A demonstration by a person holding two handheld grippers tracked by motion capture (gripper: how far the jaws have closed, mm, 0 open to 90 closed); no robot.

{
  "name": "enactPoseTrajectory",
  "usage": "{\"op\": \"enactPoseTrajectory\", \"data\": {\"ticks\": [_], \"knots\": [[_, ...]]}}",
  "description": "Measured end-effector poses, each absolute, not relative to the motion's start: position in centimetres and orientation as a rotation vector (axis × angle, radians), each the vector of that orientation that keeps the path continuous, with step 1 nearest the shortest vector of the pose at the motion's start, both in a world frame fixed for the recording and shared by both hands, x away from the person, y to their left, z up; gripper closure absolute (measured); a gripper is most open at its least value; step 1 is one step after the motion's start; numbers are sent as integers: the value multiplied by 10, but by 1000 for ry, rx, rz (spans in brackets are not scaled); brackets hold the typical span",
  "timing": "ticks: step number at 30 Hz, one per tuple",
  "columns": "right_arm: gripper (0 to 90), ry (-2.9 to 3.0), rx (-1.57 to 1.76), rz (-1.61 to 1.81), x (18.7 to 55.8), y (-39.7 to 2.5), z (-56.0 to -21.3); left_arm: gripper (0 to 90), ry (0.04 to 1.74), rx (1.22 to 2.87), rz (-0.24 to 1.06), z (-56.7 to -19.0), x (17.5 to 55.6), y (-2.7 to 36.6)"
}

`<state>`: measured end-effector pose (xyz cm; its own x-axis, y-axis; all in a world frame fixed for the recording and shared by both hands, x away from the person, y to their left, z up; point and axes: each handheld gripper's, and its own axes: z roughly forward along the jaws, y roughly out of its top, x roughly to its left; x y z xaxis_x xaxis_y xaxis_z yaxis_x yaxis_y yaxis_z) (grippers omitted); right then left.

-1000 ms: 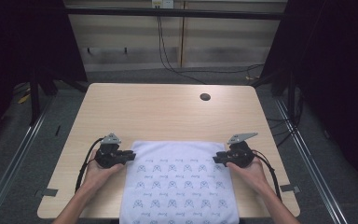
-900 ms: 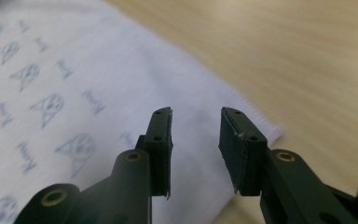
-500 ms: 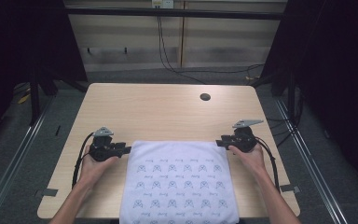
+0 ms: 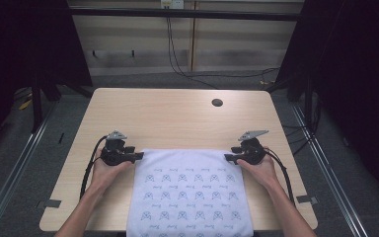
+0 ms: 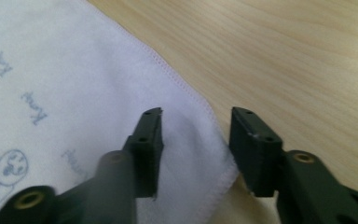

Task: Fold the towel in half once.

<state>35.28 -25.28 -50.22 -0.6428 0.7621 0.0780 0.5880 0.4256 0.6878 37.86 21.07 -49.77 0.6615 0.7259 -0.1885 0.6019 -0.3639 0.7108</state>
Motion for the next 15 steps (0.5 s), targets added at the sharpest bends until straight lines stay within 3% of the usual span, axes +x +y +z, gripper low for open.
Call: {"op": "enactPoseTrajectory", "data": {"ticks": [3,5,10,15], "knots": [[766,2454,1153,1034,349,-253,-502,453,1021,2085,202,-498,378,210],[836,2459,1180,1055,347,-254,-502,444,1023,2093,198,-500,380,210],[867,2452,1227,1097,349,-256,-503,411,1046,2076,222,-501,386,210],[867,2448,1238,1107,349,-257,-502,460,1006,2092,205,-504,385,206]]}}
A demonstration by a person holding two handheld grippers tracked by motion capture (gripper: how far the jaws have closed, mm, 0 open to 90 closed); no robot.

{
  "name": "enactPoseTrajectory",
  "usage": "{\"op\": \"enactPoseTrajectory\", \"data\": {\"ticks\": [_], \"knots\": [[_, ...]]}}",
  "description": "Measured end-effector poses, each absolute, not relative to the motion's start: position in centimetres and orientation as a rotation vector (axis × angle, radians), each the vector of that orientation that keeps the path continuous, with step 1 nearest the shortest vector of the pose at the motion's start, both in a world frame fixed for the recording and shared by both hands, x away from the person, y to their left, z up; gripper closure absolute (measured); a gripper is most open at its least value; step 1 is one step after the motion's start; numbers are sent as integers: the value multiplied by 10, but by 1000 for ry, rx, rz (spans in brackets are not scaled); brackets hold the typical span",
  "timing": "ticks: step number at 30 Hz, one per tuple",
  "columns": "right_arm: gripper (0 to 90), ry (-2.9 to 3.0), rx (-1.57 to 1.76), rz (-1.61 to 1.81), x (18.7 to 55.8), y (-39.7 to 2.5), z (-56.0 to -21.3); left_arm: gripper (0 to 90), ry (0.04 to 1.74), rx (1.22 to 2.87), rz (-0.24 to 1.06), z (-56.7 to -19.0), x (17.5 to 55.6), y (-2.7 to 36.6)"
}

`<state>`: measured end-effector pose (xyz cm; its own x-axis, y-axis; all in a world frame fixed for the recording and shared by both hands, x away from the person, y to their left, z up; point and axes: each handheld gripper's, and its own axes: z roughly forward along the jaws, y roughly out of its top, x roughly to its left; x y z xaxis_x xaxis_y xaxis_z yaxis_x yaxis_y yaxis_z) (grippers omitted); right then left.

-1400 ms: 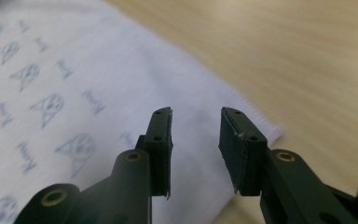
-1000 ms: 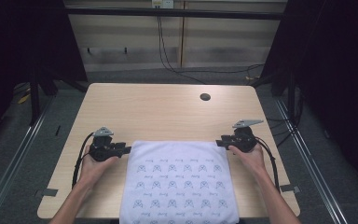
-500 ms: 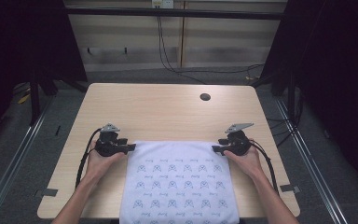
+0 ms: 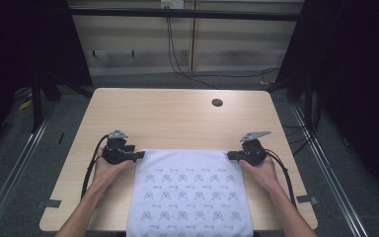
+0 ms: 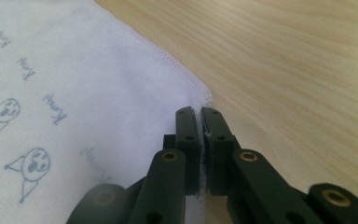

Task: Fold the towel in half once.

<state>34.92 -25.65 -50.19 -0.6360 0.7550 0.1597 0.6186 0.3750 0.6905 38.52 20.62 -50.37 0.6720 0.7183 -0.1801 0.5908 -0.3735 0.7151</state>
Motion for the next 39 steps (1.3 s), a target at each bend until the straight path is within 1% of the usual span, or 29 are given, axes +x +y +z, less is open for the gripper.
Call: {"op": "enactPoseTrajectory", "data": {"ticks": [2,3,5,7,8,10,11,12,14,16,22,28,31,34,35,37,39], "knots": [[867,2436,1236,1124,350,-258,-501,475,976,2097,182,-504,384,203],[866,2431,1241,1124,349,-258,-499,498,963,2109,190,-504,383,201],[865,2426,1241,1142,349,-259,-497,508,920,2132,180,-503,382,196],[865,2423,1245,1156,348,-260,-496,590,911,2143,190,-503,381,193],[865,2421,1246,1164,348,-260,-495,635,895,2151,168,-503,381,192],[865,2419,1248,1183,347,-261,-493,780,866,2174,157,-502,378,187],[865,2415,1246,1195,347,-261,-492,835,859,2183,142,-502,377,186],[865,2414,1250,1209,347,-262,-491,854,856,2188,145,-501,376,185],[866,2412,1241,1229,346,-263,-487,861,845,2180,135,-500,375,188],[866,2400,1242,1270,345,-266,-481,865,855,2133,122,-493,375,194],[868,2325,1210,1431,349,-272,-452,868,817,1988,124,-455,374,208],[868,2249,1177,1449,368,-274,-409,867,832,1918,206,-422,396,210],[868,2219,1147,1448,380,-276,-385,868,830,1852,217,-404,408,214],[868,2190,1141,1455,394,-278,-363,868,821,1860,255,-388,418,210],[868,2190,1148,1438,401,-278,-357,868,822,1851,267,-381,422,208],[868,2177,1156,1416,413,-278,-343,868,840,1831,338,-361,429,204],[868,2155,1154,1415,422,-276,-328,868,829,1799,352,-340,435,204]]}}
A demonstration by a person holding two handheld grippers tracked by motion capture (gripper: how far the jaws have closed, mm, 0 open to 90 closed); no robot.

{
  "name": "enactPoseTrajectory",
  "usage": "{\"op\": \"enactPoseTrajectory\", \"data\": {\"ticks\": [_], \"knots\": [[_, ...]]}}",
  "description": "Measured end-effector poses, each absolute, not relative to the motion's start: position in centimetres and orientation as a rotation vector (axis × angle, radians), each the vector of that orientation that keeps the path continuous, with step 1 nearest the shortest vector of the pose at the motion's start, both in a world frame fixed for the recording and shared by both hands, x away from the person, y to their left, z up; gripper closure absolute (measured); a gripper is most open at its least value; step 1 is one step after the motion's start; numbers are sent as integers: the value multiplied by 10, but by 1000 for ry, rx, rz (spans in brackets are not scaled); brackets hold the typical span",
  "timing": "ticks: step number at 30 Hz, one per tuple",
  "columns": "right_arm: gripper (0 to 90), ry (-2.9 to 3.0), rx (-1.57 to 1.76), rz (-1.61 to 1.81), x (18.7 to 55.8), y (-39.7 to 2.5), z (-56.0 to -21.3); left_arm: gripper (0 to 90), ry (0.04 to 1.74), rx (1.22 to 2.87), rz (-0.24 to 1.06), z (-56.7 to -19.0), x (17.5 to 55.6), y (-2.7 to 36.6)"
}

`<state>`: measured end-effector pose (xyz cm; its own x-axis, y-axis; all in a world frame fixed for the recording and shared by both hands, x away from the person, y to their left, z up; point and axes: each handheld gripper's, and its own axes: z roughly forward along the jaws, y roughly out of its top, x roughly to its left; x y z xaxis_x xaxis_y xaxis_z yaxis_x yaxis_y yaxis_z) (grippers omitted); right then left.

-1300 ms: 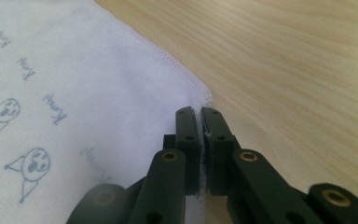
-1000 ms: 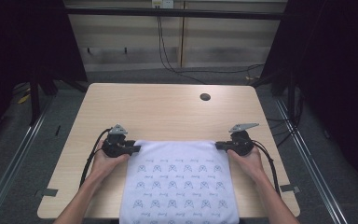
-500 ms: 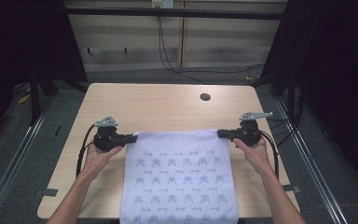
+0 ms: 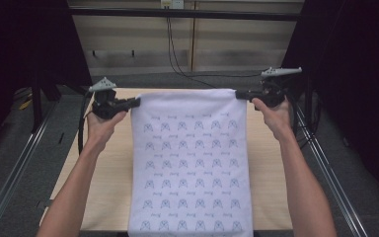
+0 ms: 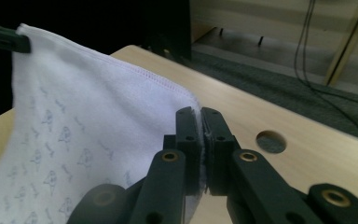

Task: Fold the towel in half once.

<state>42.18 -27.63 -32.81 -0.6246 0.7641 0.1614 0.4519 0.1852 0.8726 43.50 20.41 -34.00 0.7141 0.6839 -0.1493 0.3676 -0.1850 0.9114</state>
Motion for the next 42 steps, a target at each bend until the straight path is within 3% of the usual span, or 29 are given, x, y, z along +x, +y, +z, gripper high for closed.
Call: {"op": "enactPoseTrajectory", "data": {"ticks": [4,9,20,27,30,37,42], "knots": [[869,2089,1152,1419,433,-278,-296,869,777,1748,372,-302,435,205],[870,2070,1114,1462,424,-278,-284,870,748,1787,332,-311,424,205],[872,2210,1031,1528,359,-278,-343,868,715,1841,151,-375,373,216],[872,2332,976,1497,291,-274,-370,868,704,1835,114,-395,311,227],[871,2387,988,1461,262,-277,-386,868,751,1848,47,-423,287,230],[871,2574,1130,1342,205,-276,-452,868,755,2013,-68,-464,245,225],[871,2667,1208,1233,190,-271,-478,867,765,2130,-136,-485,234,216]]}}
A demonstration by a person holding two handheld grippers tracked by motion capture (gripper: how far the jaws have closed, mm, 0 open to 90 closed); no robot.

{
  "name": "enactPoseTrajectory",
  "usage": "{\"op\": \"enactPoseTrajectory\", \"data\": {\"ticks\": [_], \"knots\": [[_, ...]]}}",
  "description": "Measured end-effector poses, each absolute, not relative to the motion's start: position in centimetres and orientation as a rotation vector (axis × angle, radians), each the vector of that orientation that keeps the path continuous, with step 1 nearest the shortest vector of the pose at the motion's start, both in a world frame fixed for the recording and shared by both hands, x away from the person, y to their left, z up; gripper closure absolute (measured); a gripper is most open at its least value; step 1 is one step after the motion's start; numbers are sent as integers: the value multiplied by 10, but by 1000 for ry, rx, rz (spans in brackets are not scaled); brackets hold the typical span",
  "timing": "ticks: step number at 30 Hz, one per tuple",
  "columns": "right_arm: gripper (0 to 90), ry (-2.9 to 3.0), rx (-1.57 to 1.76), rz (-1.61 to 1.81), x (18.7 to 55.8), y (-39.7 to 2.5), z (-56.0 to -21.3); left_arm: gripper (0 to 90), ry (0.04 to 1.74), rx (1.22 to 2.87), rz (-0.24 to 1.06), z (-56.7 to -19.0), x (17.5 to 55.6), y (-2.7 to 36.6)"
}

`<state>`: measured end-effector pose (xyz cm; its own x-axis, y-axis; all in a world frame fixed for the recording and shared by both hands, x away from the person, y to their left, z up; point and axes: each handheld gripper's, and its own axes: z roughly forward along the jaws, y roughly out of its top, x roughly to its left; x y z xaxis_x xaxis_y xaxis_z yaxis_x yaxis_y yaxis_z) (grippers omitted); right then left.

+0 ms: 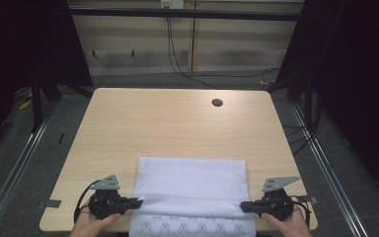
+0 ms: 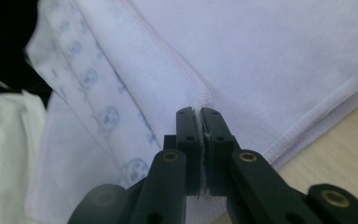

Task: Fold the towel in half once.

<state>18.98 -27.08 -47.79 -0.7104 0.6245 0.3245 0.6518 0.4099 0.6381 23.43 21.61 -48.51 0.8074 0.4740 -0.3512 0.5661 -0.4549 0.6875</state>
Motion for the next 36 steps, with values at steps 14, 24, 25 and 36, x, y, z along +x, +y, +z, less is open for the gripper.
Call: {"op": "enactPoseTrajectory", "data": {"ticks": [14,24,25,36], "knots": [[876,-2687,-1292,-1108,221,-260,-492,871,842,2164,-45,-499,272,205],[876,-2727,-1425,-1079,317,-256,-492,872,944,2081,80,-506,363,199],[876,-2720,-1442,-1092,325,-256,-493,872,948,2083,102,-506,367,197],[875,-2703,-1645,-1036,412,-247,-493,871,1072,2077,241,-505,448,180]]}}
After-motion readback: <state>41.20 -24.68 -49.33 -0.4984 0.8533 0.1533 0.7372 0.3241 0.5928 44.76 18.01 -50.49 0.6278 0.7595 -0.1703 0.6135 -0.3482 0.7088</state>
